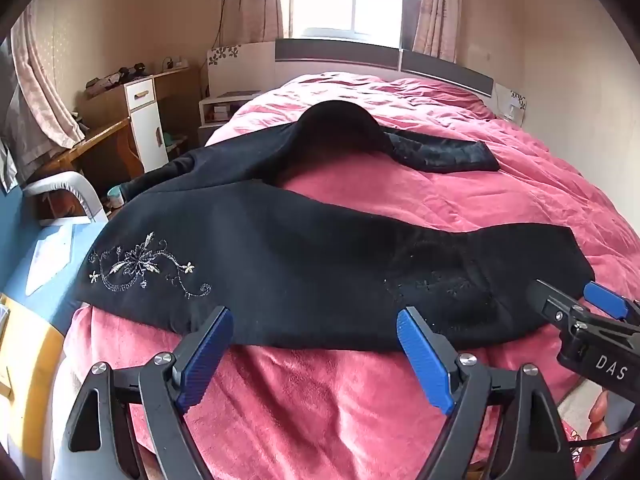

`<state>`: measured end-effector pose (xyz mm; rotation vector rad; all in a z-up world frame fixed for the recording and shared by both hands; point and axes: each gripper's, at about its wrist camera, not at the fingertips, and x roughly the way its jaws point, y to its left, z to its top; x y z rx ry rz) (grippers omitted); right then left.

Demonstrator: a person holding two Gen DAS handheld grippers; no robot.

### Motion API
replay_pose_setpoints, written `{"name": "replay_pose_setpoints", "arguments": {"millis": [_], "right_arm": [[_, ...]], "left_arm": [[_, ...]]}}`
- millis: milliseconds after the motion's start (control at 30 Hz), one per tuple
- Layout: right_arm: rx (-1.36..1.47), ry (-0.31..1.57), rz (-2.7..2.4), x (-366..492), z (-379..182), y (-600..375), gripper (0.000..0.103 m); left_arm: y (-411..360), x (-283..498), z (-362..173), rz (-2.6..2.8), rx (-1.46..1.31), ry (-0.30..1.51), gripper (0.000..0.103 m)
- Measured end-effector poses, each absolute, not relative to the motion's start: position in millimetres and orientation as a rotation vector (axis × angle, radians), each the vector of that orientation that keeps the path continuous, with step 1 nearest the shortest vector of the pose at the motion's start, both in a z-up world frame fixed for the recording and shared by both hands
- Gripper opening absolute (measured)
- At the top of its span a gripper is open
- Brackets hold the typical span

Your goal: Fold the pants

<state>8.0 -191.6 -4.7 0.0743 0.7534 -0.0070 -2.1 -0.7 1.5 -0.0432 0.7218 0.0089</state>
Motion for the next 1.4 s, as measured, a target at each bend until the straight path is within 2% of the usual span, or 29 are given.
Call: {"name": "replay_pose_setpoints", "arguments": {"millis": [1400], "right_arm": [[0.066,0.819,0.014,13,-21,-189,0.103]], "left_arm": [[4,2,-11,0.021,-0.047,0.773,0.086]]}}
